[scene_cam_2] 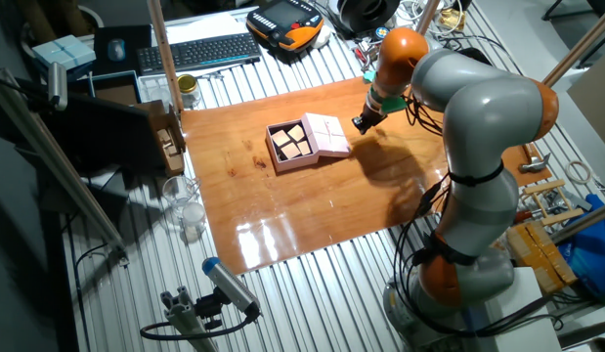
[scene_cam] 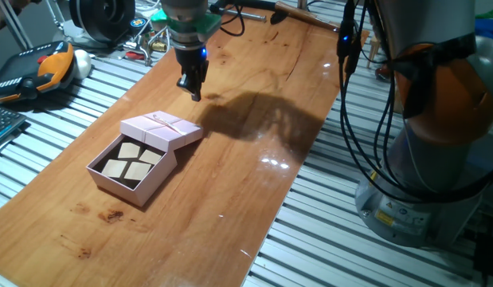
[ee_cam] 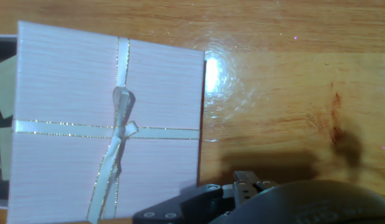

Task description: Slide the outer casing onto the gift box

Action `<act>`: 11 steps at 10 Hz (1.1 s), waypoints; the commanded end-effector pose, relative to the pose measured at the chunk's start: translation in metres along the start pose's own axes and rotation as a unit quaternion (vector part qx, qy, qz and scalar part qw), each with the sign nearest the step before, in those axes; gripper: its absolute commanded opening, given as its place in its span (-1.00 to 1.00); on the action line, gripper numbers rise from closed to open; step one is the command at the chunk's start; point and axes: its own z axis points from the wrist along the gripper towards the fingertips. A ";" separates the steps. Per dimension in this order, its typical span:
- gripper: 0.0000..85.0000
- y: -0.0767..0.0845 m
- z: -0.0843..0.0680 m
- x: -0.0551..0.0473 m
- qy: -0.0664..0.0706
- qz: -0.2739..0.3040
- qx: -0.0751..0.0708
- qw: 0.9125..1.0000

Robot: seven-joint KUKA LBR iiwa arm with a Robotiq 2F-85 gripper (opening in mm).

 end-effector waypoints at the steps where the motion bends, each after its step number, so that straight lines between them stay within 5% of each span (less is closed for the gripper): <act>1: -1.00 0.002 0.003 -0.001 -0.001 0.000 -0.002 1.000; 11: -1.00 -0.004 0.029 -0.008 -0.020 -0.010 -0.022 0.999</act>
